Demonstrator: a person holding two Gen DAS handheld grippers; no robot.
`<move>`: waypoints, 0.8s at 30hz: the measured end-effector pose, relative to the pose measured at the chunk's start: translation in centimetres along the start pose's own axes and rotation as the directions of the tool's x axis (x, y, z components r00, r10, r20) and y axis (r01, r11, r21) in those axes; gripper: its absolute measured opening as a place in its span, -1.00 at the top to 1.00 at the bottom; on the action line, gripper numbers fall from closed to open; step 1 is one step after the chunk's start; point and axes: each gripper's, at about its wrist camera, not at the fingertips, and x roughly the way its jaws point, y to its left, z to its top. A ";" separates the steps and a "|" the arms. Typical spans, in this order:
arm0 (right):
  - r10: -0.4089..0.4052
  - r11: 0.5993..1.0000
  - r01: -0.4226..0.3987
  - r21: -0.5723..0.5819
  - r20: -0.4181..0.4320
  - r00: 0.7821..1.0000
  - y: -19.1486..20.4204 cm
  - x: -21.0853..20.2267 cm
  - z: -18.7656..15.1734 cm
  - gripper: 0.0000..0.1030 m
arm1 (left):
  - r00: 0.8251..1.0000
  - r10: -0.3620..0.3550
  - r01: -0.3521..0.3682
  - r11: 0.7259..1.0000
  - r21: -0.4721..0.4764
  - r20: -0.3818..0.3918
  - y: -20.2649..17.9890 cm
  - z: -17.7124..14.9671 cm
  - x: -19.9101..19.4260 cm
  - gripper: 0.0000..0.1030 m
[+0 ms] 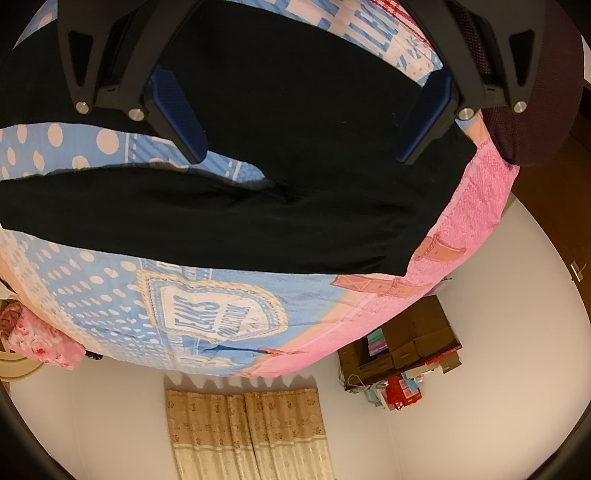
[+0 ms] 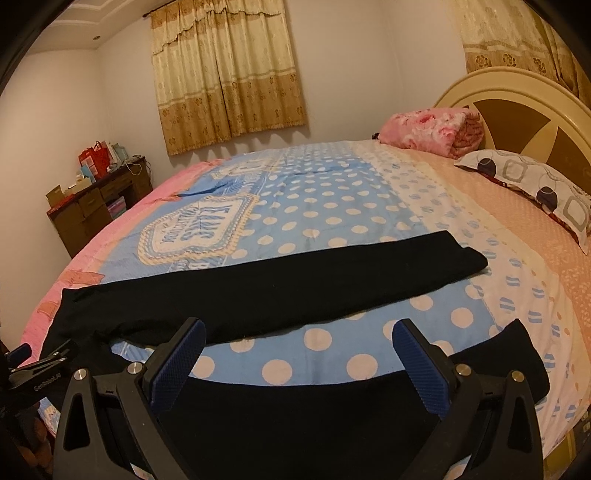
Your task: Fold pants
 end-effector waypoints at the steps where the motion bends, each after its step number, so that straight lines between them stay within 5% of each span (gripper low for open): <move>1: -0.001 1.000 0.001 0.000 -0.004 1.000 0.0 0.1 0.0 -0.98 | 1.000 -0.001 0.001 1.000 -0.001 -0.001 0.0 0.0 0.0 -1.00; 24: -0.001 1.000 0.001 -0.007 -0.018 1.000 0.2 0.4 0.0 -0.98 | 1.000 -0.001 0.001 1.000 0.009 -0.007 -0.6 0.1 0.0 -1.00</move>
